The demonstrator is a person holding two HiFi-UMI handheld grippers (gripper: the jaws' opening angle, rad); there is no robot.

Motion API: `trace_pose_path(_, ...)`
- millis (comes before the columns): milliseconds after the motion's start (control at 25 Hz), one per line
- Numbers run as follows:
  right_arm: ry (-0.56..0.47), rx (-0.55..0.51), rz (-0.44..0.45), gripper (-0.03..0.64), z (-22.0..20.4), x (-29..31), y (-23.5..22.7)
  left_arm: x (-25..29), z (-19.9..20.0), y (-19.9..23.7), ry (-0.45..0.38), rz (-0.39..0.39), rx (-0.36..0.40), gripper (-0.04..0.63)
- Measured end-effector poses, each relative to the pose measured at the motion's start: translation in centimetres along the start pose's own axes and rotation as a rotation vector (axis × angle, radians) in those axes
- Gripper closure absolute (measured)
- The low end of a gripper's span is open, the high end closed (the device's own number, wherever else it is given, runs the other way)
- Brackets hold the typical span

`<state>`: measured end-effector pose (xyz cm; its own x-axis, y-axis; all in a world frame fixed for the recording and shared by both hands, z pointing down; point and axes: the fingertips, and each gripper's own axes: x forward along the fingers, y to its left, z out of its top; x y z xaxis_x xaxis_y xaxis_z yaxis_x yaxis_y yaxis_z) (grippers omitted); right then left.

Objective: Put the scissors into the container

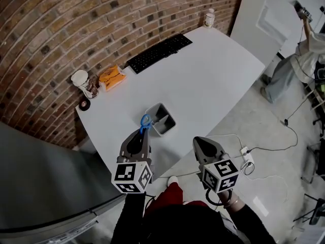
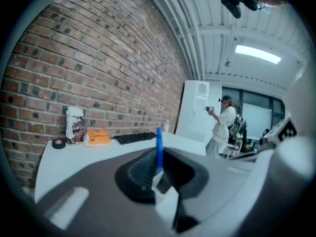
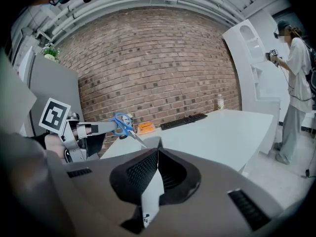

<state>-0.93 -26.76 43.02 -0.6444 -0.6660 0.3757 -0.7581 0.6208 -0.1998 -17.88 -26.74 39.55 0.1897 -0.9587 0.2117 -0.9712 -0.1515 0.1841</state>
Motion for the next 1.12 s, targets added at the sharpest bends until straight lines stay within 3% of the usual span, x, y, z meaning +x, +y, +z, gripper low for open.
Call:
trace_pose_path(480,0.017,-0.012,0.001,0.607,1.4,3.5,-0.8,4.1,0.6,1.8,0.017,-0.009,-0.003,0.566)
trace_pose_path(1120,0.093,0.002,-0.002,0.607,-0.9,7.0,-1.7,7.6,-2.3,2.8,0.096,-0.048,-0.051,0.565)
